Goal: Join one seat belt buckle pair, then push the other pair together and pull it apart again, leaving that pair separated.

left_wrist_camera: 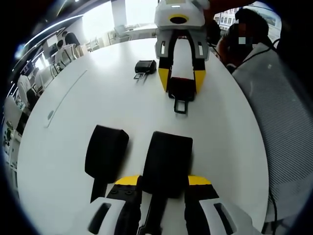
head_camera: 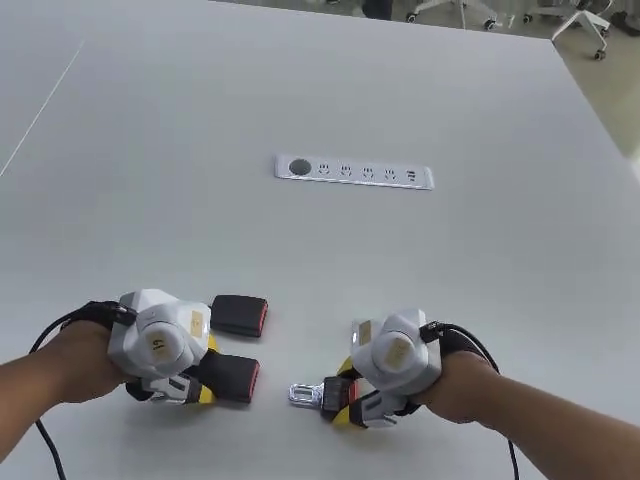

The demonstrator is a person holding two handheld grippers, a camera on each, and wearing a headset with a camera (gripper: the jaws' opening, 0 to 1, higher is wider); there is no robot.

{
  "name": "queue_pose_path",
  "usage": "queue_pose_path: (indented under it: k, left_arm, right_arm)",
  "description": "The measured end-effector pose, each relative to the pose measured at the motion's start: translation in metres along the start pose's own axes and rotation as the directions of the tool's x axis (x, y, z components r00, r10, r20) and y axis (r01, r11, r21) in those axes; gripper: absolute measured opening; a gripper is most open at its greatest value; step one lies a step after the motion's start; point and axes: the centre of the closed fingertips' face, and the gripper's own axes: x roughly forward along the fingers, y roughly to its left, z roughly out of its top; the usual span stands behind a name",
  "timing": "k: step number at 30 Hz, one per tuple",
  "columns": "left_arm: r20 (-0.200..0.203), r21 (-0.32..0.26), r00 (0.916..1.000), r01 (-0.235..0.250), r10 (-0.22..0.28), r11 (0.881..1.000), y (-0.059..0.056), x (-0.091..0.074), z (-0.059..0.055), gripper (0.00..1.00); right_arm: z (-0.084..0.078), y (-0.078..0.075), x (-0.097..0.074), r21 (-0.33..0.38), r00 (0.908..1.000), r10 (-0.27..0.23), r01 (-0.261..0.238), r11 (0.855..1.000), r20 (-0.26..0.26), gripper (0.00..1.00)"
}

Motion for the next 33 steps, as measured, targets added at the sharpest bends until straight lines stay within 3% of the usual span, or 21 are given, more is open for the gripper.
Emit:
queue_pose_path:
  k: [17,33]
  left_arm:
    - [-0.009,-0.004,1.0,-0.001,0.001,1.0,-0.001,0.001,0.0,0.35]
    - [-0.02,-0.006,0.9998,-0.006,0.006,1.0,-0.002,0.001,0.0,0.35]
  right_arm:
    - [0.03,-0.002,0.016,-0.006,0.9995,0.003,-0.003,1.0,0.032,0.33]
    - [0.043,-0.004,0.022,0.02,0.9984,-0.011,0.01,1.0,0.056,0.33]
